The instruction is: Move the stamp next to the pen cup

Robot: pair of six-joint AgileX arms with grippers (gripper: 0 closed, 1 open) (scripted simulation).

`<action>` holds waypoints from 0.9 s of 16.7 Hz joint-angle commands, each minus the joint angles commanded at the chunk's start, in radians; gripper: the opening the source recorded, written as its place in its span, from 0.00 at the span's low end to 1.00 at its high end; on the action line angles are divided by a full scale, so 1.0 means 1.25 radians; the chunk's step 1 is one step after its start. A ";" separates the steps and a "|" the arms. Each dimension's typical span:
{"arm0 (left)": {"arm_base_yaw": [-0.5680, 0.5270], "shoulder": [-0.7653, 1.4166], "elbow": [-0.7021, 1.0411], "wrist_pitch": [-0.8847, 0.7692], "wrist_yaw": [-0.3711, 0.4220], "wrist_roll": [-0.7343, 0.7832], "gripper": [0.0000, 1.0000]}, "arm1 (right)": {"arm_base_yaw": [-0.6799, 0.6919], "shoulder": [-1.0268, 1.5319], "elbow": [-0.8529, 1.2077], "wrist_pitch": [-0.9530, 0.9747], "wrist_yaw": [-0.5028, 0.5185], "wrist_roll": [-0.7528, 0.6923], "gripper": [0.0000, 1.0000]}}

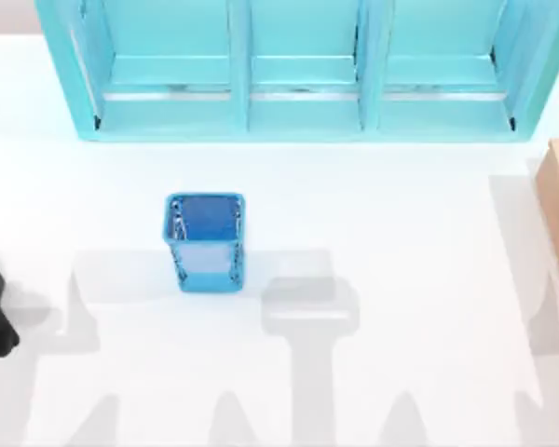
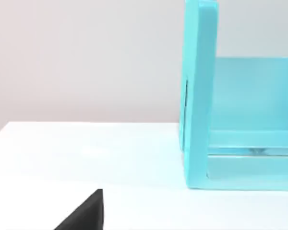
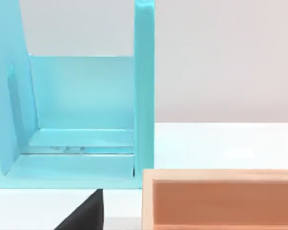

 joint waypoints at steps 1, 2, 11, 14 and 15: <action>0.000 0.000 0.000 0.000 0.000 0.000 1.00 | 0.000 0.000 0.000 0.000 0.000 0.000 1.00; 0.000 0.000 0.000 0.000 0.000 0.000 1.00 | 0.000 0.000 0.000 0.000 0.000 0.000 1.00; 0.032 0.382 0.346 -0.299 0.000 0.038 1.00 | 0.000 0.000 0.000 0.000 0.000 0.000 1.00; 0.048 0.634 0.536 -0.469 0.001 0.058 1.00 | 0.000 0.000 0.000 0.000 0.000 0.000 1.00; 0.054 0.719 0.600 -0.527 0.001 0.065 1.00 | 0.000 0.000 0.000 0.000 0.000 0.000 1.00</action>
